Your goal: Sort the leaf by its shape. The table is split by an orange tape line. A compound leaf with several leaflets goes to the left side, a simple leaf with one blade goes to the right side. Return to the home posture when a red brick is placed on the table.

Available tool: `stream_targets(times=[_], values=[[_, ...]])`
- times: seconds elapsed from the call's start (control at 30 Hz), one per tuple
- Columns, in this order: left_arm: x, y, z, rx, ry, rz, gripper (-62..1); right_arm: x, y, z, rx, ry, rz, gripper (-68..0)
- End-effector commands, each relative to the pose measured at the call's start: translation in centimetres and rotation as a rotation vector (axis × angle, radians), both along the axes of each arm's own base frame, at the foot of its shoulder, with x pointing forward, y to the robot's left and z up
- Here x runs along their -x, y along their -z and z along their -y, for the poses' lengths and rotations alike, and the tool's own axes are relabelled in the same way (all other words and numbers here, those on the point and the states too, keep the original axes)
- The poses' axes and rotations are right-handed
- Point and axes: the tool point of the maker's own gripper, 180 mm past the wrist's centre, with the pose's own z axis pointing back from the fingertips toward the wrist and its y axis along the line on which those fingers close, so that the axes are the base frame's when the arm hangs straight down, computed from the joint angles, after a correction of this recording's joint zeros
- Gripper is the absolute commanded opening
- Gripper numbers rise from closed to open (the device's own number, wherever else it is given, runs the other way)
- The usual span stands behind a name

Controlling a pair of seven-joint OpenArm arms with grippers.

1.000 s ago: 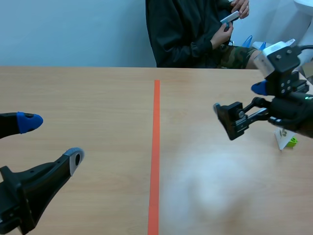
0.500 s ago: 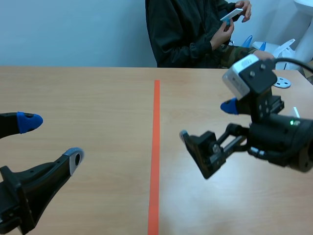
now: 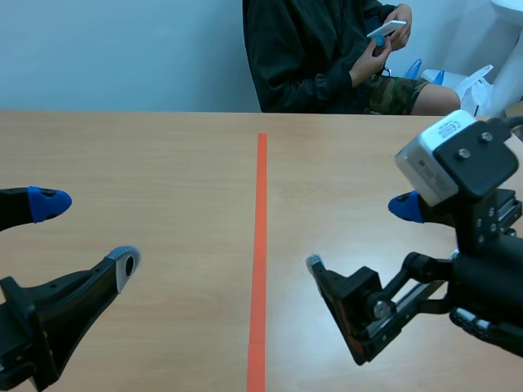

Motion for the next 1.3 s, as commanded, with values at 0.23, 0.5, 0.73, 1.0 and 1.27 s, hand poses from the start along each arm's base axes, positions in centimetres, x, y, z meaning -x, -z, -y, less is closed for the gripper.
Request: stream_targets(times=[0.23,0.5,0.73,1.0,1.27], values=[[-0.1,-0.8,0.4,0.025,0.007,0.024,1.4,-1.5,-1.2,2.0,0.009,0.086,0.057,0.4],[-0.1,-0.8,0.4,0.023,0.007,0.020,1.4,-1.5,-1.2,2.0,0.001,0.093,0.057,0.4],[-0.1,-0.8,0.4,0.023,0.007,0.020,1.4,-1.5,-1.2,2.0,0.001,0.093,0.057,0.4],[-0.1,-0.8,0.4,0.023,0.007,0.020,1.4,-1.5,-1.2,2.0,0.002,0.093,0.057,0.4],[-0.1,-0.8,0.4,0.023,0.007,0.020,1.4,-1.5,-1.2,2.0,0.002,0.093,0.057,0.4]])
